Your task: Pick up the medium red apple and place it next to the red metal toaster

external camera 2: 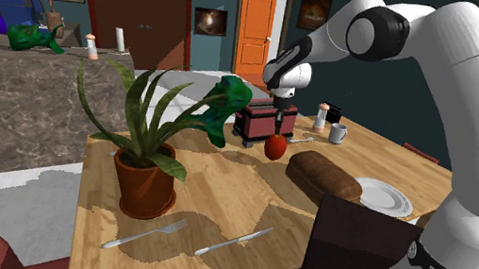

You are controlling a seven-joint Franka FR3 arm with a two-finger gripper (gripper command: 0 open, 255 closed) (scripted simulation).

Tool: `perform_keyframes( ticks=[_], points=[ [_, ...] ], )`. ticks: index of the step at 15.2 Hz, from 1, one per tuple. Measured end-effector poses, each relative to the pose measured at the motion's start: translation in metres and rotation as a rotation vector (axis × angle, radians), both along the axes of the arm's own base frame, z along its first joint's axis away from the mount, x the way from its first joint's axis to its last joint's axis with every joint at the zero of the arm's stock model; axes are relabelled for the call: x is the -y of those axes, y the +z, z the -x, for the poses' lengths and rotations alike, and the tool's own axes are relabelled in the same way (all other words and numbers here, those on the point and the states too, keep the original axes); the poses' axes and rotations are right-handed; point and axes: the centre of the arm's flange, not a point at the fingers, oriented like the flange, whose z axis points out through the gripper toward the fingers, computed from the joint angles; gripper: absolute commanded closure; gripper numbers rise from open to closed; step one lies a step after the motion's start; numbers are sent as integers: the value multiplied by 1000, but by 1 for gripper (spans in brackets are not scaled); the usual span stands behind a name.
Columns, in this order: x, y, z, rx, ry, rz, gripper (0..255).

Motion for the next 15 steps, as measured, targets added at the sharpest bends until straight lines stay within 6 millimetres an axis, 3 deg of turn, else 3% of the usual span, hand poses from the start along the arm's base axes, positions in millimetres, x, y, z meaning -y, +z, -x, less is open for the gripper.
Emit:
perform_keyframes(
  ticks=[5, 11, 12, 15],
  points=[
    [0, -24, 1, 0, 0, 0, 255],
    [-1, -27, 0, 0, 0, 0, 255],
    [-1, -27, 0, 0, 0, 0, 0],
    [-1, -27, 0, 0, 0, 0, 0]
  ],
)
